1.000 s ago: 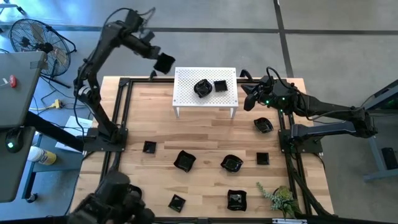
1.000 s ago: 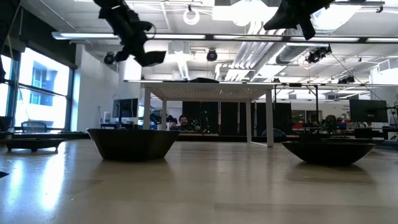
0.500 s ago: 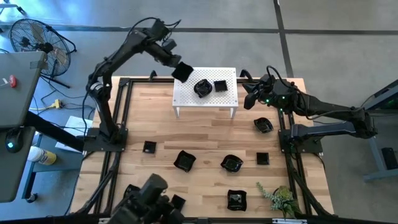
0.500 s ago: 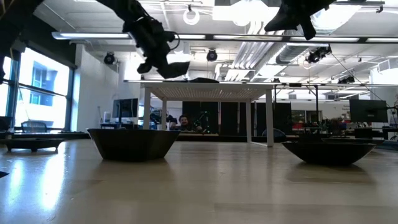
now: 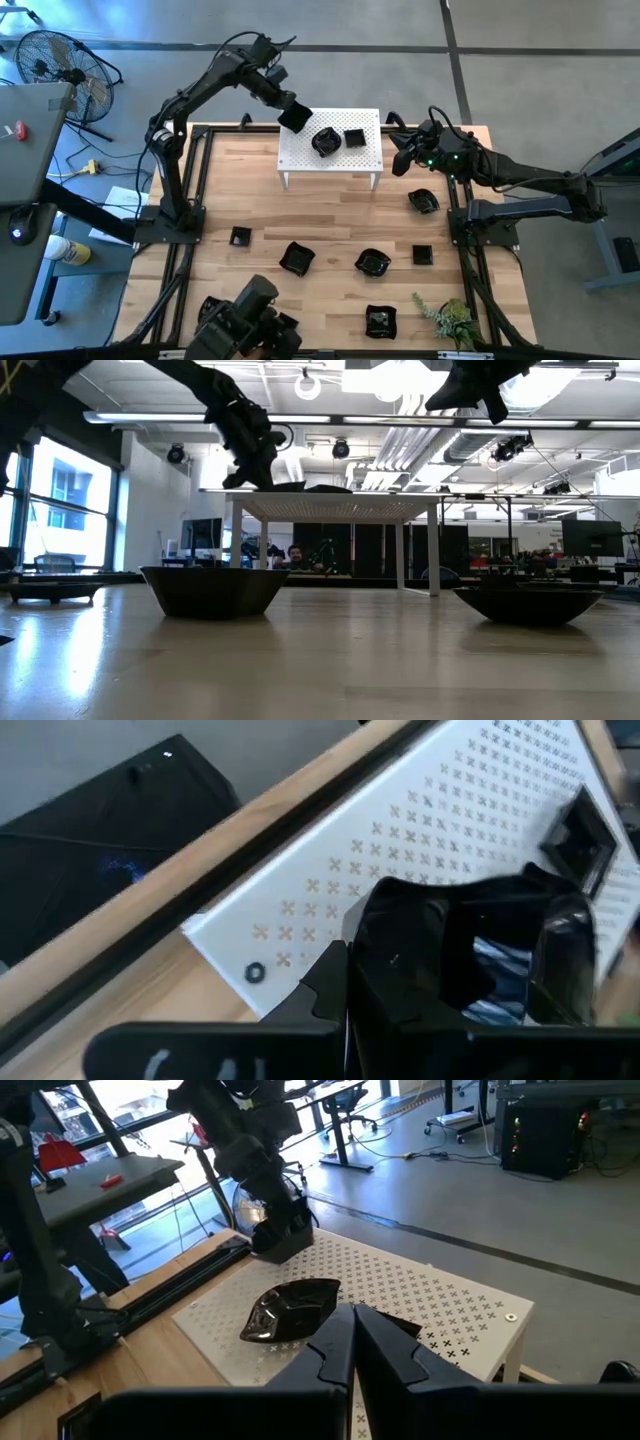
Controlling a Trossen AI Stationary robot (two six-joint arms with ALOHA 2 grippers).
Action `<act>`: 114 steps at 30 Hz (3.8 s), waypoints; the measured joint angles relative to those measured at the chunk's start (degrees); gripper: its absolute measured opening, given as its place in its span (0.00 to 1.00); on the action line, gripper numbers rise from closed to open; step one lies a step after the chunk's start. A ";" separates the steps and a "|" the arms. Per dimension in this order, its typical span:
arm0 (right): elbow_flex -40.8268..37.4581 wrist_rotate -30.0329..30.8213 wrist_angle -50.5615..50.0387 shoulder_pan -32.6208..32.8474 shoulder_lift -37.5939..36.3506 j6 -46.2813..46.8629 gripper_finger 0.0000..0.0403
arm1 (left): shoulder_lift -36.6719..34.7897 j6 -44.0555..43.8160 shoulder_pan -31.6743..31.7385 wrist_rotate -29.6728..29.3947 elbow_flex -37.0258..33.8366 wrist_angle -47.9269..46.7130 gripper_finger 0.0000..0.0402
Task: Pick & Place Mini shaped plates
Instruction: Put the distorted black square plate on the shelf, then stack the black leaf shaped plate on top of the black leaf shaped plate on the shelf
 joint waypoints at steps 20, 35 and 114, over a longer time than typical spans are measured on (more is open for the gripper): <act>0.00 0.01 -0.02 0.00 0.00 -0.08 0.00 | -0.01 -0.02 -0.03 0.24 0.01 0.25 0.17; 0.00 0.01 -0.04 0.00 0.00 -0.07 0.01 | -0.13 6.57 -0.01 1.38 0.07 -2.06 0.12; -0.02 -0.13 -0.07 0.02 0.00 0.24 0.01 | -14.90 12.28 -10.11 -28.65 3.28 -12.78 0.00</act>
